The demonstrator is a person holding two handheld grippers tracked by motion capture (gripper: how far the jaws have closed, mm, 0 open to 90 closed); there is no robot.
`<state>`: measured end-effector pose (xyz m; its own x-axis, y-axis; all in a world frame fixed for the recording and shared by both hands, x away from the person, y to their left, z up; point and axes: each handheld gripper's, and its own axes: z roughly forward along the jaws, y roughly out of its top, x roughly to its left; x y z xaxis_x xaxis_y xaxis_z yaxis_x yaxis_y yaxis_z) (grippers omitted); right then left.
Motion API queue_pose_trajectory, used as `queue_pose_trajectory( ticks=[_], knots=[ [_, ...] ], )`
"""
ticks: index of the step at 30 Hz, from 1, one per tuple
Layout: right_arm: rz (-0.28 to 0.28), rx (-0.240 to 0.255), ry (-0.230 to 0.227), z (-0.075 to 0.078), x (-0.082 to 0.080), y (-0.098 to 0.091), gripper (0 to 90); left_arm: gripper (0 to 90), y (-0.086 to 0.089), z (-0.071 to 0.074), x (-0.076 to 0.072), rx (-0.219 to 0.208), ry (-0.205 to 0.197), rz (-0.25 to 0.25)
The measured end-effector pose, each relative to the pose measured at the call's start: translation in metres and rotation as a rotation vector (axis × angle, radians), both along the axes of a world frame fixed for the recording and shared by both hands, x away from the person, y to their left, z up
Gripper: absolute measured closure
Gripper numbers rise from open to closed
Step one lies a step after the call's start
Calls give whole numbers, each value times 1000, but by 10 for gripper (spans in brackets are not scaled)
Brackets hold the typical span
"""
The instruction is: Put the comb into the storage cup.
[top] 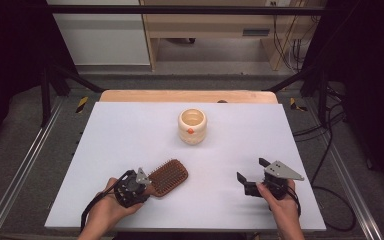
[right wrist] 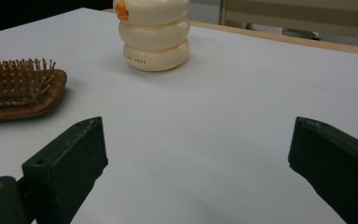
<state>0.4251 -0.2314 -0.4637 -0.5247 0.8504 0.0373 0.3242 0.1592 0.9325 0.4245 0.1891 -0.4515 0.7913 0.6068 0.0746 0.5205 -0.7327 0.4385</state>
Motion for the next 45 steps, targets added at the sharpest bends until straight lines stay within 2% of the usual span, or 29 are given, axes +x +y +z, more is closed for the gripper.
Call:
queue_pose_trajectory(
  ticks=[2, 3, 4, 6, 10, 15, 17, 18, 22, 23, 24, 27, 29, 33, 36, 42, 45],
  knots=[
    [1, 1, -1, 0, 0, 0, 47, 725, 1, 1, -1, -24, -23, 3],
    [1, 3, -2, 0, 0, 0, 47, 725, 2, 4, -1, -51, -51, 7],
    [1, 3, -2, 0, 0, 0, 47, 725, 2, 4, -1, -51, -51, 7],
    [1, 3, -3, 0, 0, 0, 47, 725, 4, 7, 0, -82, -70, 13],
    [3, 2, -6, 0, -1, 1, 47, 724, 7, 10, 5, -141, -151, 28],
    [7, 13, -14, 2, -2, 3, 48, 725, 13, 10, 6, -241, -233, 60],
    [4, 30, -26, 4, -2, 5, 51, 725, 15, 11, 5, -270, -282, 66],
    [4, 30, -26, 4, -2, 5, 51, 725, 15, 11, 5, -270, -282, 66],
    [2, 80, -41, 8, -4, 10, 50, 725, 17, 13, 3, -324, -343, 91],
    [5, 104, -49, 11, -4, 13, 49, 725, 18, 14, 2, -344, -370, 96],
    [5, 104, -49, 11, -4, 13, 49, 725, 18, 14, 2, -344, -370, 96],
    [17, 130, -56, 14, -5, 20, 48, 725, 19, 16, 0, -364, -409, 99],
    [28, 149, -40, 16, -6, 24, 48, 725, 20, 17, -1, -389, -414, 107],
    [43, 162, -42, 20, -5, 36, 49, 725, 23, 16, -3, -421, -424, 111],
    [44, 173, -45, 25, -3, 45, 52, 725, 24, 17, -4, -425, -436, 112],
    [60, 183, -39, 37, -1, 64, 67, 725, 28, 18, -7, -458, -459, 125],
    [70, 207, -26, 42, 2, 73, 73, 725, 29, 19, -8, -467, -465, 123]
  ],
)
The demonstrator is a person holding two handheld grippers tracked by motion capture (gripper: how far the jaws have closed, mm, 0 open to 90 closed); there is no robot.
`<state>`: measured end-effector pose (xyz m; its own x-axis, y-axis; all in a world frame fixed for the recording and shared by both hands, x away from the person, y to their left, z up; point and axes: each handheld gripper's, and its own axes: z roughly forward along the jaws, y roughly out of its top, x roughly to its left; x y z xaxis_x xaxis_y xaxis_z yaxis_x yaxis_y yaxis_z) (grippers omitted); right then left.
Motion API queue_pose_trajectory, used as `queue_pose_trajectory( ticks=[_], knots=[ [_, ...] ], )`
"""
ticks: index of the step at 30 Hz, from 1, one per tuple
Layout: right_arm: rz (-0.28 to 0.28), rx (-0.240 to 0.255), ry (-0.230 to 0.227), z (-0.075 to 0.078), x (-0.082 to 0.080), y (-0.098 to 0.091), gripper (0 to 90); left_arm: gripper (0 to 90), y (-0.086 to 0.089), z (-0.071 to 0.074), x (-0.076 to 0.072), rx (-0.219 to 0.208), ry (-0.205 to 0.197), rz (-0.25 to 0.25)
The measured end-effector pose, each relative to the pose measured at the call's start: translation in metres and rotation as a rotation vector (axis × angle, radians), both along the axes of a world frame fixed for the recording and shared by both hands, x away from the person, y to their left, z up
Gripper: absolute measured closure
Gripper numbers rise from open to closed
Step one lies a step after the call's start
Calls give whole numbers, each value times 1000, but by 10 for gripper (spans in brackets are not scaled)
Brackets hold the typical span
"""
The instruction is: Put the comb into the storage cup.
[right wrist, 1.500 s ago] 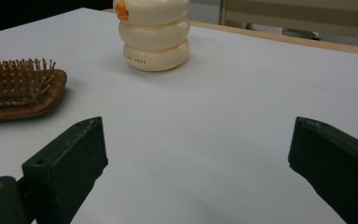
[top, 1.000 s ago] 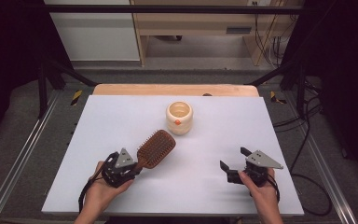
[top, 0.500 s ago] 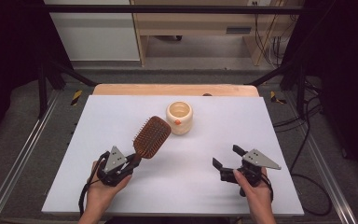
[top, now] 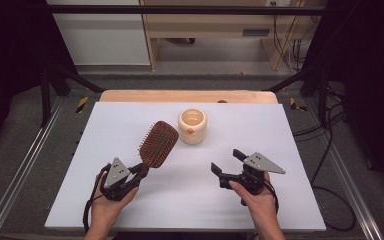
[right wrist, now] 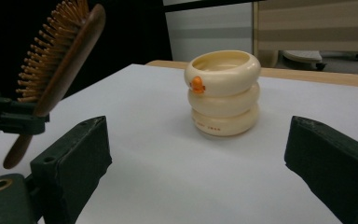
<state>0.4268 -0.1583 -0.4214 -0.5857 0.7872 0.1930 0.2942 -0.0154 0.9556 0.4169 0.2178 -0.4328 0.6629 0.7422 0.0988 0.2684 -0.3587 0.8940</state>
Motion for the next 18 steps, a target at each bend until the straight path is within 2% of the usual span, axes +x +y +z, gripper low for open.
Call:
queue_pose_trajectory(
  ticks=[4, 13, 18],
  knots=[
    [32, 19, 9, 9, 6, 15, 74, 725, 0, 0, -1, -6, -9, -5],
    [78, 40, 42, 18, 13, 39, 74, 725, -2, 1, -3, -14, -23, -12],
    [93, 48, 42, 21, 15, 51, 71, 725, -4, 1, -5, -12, -29, -24]
  ],
)
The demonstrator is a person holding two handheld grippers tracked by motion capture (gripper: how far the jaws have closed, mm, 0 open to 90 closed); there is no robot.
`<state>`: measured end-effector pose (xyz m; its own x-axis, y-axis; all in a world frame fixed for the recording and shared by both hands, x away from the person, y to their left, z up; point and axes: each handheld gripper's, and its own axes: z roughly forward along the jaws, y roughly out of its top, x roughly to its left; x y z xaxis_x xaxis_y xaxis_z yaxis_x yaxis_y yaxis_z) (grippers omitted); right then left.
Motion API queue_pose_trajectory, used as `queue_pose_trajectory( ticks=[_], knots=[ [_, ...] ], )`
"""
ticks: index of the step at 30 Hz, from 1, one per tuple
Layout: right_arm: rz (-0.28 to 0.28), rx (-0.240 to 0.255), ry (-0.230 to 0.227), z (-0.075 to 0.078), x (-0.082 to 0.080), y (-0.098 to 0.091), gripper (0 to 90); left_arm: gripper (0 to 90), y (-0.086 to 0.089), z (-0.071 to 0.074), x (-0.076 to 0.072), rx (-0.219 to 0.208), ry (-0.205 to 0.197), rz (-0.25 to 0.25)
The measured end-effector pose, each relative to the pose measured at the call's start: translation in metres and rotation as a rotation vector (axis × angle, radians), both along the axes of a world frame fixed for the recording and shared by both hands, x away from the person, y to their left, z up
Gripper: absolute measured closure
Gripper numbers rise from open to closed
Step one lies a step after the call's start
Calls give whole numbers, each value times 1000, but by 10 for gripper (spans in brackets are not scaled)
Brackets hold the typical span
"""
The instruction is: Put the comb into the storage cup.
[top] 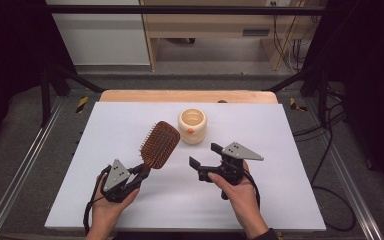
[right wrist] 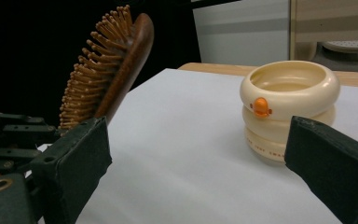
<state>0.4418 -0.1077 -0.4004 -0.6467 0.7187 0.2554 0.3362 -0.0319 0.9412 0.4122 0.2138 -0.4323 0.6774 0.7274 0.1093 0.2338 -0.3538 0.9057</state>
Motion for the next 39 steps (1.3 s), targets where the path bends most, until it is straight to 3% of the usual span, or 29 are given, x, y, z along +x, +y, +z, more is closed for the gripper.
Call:
queue_pose_trajectory(
  ticks=[13, 39],
  knots=[
    [15, 21, 2, 2, 1, 17, 65, 725, -8, -1, -3, 6, -14, -25],
    [35, 66, 12, 2, 0, 31, 60, 725, -12, -1, -5, 6, -21, -37]
  ],
)
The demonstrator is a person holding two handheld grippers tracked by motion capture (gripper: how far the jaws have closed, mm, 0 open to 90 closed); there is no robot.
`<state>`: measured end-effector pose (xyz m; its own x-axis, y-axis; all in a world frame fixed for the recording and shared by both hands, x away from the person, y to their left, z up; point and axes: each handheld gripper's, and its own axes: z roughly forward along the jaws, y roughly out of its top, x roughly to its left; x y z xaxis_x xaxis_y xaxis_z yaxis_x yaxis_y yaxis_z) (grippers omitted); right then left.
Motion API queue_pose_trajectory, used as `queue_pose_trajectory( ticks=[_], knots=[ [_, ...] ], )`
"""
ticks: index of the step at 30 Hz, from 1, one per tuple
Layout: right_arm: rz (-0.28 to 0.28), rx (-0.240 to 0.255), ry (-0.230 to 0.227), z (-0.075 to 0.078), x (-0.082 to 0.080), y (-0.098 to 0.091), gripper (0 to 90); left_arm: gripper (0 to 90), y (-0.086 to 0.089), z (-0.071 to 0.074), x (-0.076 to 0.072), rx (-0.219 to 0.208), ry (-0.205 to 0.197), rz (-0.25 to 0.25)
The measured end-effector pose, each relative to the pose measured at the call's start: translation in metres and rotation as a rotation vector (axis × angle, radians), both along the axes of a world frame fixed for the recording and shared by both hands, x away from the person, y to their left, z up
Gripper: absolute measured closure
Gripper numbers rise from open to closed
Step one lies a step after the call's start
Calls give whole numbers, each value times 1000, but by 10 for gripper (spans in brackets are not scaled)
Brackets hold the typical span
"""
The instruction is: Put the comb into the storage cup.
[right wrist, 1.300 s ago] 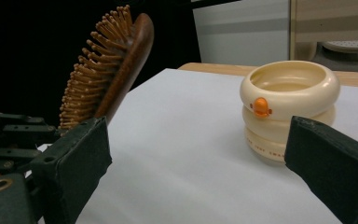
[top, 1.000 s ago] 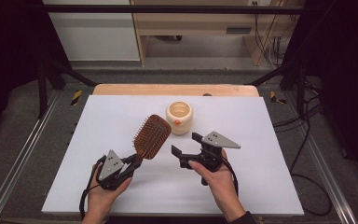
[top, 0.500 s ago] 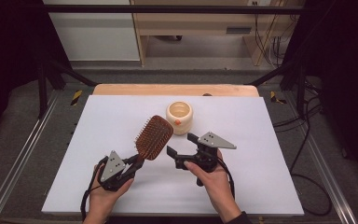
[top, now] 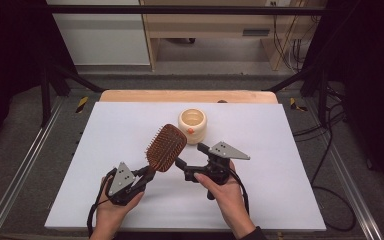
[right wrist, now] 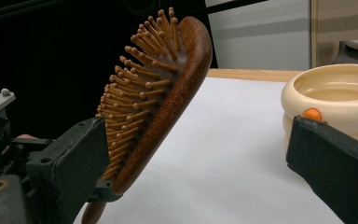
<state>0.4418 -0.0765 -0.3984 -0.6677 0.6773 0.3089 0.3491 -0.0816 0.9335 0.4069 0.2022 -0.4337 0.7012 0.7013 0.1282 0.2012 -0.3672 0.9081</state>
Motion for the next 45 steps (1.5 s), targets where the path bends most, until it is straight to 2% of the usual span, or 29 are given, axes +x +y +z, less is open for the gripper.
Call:
queue_pose_trajectory(
  ticks=[11, 38, 45],
  knots=[
    [9, 9, -1, 1, 1, 5, 60, 725, -4, -1, -1, 12, -10, -9],
    [20, 48, 11, 4, 2, 12, 72, 725, -8, -1, -4, 11, -20, -20],
    [29, 75, 21, 5, 5, 15, 95, 725, -9, -2, -5, 14, -23, -25]
  ],
)
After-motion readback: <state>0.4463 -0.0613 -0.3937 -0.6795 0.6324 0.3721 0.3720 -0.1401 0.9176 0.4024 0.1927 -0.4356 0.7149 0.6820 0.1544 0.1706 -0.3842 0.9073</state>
